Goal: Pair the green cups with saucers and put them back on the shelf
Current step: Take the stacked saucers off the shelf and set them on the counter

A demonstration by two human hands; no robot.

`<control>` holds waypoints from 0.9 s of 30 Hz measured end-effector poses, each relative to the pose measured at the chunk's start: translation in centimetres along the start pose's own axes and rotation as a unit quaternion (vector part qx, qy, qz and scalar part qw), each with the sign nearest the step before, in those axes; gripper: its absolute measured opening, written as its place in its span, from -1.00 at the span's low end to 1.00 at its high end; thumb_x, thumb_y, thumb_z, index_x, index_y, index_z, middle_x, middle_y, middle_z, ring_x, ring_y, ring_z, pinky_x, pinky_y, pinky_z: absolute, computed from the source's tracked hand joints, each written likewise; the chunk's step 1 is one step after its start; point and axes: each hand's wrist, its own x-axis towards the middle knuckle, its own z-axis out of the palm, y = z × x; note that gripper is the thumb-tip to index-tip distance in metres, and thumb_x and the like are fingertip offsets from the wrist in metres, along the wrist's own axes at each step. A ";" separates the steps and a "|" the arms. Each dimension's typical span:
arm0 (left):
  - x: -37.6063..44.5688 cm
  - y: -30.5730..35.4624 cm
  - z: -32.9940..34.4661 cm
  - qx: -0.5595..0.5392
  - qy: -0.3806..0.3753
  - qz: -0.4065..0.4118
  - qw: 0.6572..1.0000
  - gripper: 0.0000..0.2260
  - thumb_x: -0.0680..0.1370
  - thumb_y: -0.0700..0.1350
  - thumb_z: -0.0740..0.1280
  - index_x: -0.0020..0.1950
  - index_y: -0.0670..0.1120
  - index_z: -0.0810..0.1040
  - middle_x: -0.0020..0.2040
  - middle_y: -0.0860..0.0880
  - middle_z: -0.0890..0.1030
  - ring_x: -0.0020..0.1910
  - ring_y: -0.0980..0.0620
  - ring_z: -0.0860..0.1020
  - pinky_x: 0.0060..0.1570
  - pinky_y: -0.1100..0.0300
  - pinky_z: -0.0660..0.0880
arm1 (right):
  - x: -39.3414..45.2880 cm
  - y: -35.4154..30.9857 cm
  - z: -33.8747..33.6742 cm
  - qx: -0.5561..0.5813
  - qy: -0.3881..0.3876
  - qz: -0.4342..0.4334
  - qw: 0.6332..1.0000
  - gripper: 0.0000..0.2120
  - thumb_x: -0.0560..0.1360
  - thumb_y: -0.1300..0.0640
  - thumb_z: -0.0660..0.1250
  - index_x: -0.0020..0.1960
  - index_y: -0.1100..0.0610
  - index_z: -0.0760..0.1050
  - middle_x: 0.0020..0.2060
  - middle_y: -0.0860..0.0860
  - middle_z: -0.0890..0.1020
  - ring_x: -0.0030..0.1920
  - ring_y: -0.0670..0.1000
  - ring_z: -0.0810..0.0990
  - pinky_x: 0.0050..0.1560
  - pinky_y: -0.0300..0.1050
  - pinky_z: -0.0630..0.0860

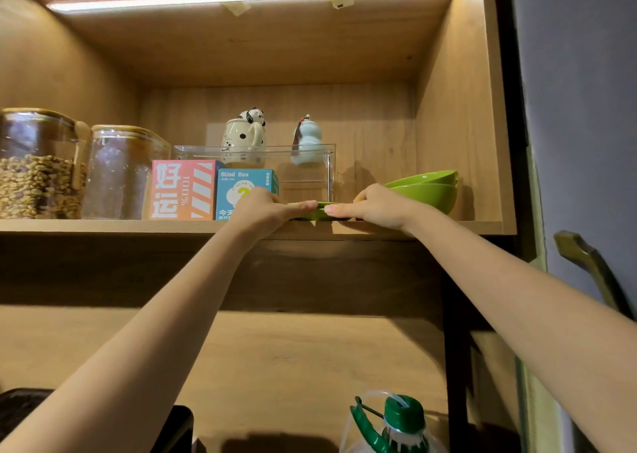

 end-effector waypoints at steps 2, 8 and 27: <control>-0.3 0.0 -0.1 -0.013 0.015 0.012 1.000 -0.47 0.33 0.22 0.38 -0.13 -0.29 0.59 -0.36 -0.06 0.43 -0.32 0.07 0.40 -0.35 0.23 0.29 | -0.4 -0.1 -0.2 0.020 0.009 0.007 1.000 -0.50 0.33 -0.25 0.36 -0.40 0.17 0.34 -0.37 0.04 0.35 -0.28 0.00 0.36 -0.27 -0.12 0.24; -1.9 1.2 -2.0 -0.067 0.061 0.038 0.995 -0.31 0.16 0.28 0.45 -0.16 -0.37 0.60 -0.42 -0.10 0.46 -0.37 0.05 0.39 -0.40 0.24 0.28 | -2.2 -1.0 -0.6 0.089 0.050 -0.013 0.995 -0.49 0.27 -0.27 0.39 -0.27 0.21 0.44 -0.35 0.10 0.37 -0.21 0.05 0.39 -0.20 -0.10 0.30; -19.5 1.1 -2.0 -0.104 0.073 0.046 0.991 -0.39 0.15 0.35 0.42 -0.27 -0.23 0.63 -0.28 -0.22 0.60 -0.23 -0.04 0.52 -0.19 0.03 0.46 | -20.6 -1.5 2.8 0.240 0.148 0.057 0.958 -0.28 0.22 -0.09 0.52 0.20 0.36 0.47 0.22 0.27 0.54 0.24 0.17 0.50 0.19 0.01 0.47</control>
